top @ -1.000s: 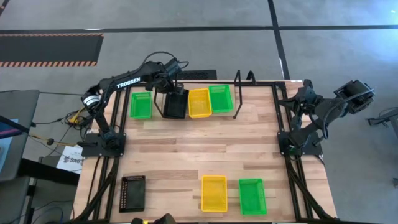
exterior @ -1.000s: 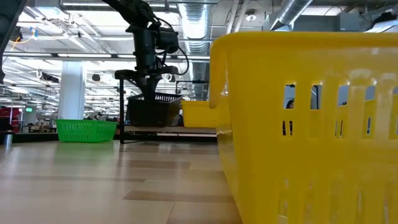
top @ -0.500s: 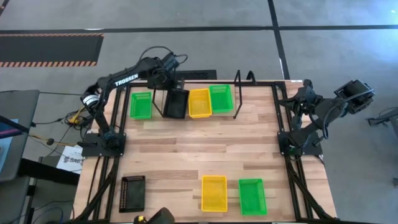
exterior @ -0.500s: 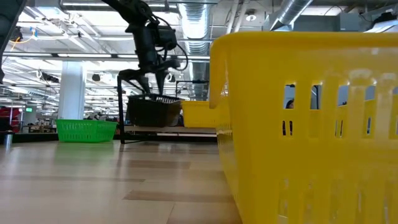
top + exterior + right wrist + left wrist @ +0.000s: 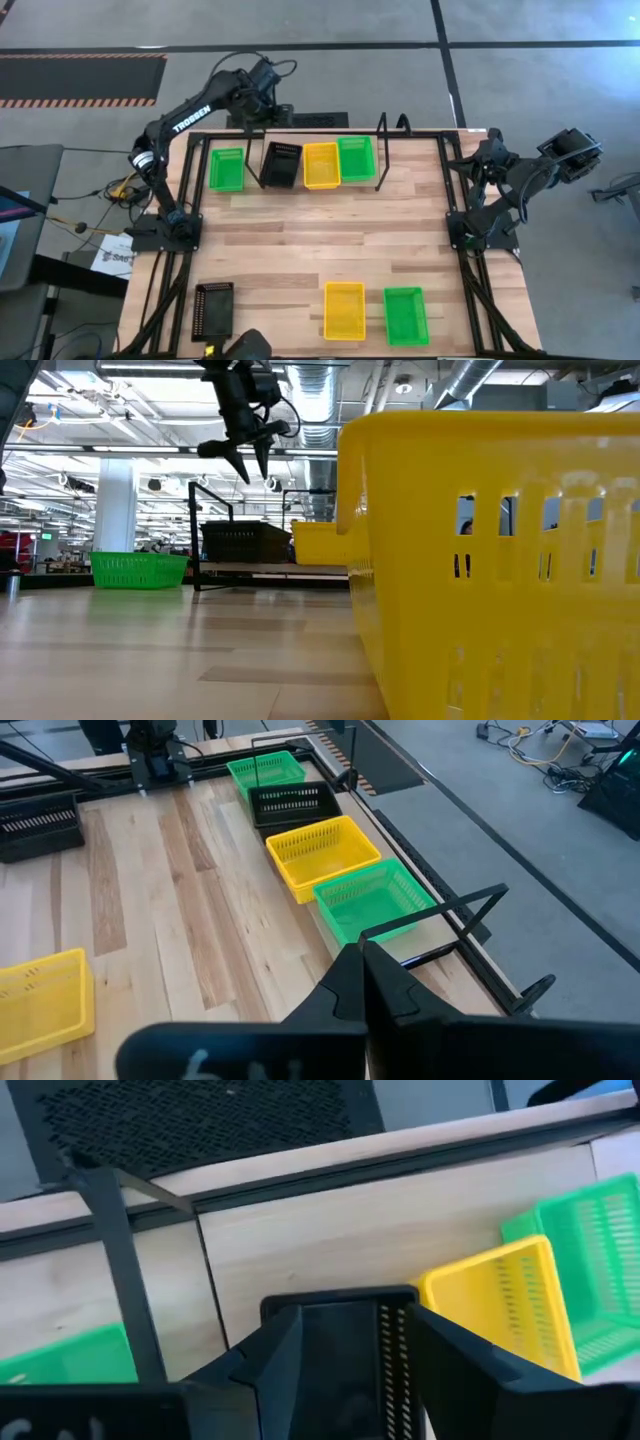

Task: Stack baskets on shelf by color
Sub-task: Stack the black bin on top of the stacked black bins on the shelf

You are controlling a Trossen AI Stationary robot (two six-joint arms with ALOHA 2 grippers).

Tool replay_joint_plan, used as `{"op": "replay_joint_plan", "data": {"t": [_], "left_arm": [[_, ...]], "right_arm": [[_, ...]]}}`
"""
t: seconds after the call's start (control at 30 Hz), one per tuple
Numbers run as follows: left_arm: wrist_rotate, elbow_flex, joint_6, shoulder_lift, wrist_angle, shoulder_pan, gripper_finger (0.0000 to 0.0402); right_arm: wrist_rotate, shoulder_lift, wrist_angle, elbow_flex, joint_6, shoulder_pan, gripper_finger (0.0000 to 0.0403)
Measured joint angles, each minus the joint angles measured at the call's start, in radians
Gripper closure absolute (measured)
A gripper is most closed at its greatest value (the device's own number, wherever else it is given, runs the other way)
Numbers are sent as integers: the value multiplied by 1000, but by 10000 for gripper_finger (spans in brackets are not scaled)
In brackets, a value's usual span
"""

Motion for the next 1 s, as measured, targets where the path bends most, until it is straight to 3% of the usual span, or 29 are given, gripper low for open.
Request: {"op": "replay_joint_plan", "data": {"t": [0.23, 0.43, 0.63, 0.7, 1.0], "left_arm": [[-3, 58, 28, 0, -63, -78, 237], [-100, 93, 10, -1, -204, -247, 237], [-297, 96, -142, -2, -394, -481, 237], [-336, 87, -212, -2, -391, -560, 237], [-280, 42, -504, -1, -397, -840, 237]], "right_arm": [[0, 0, -3, 0, 0, 0, 400], [0, 0, -4, 0, 0, 0, 400], [1, 0, -4, 0, 0, 0, 400], [2, 0, -4, 0, 0, 0, 400], [34, 0, -2, 0, 1, 0, 400]]}}
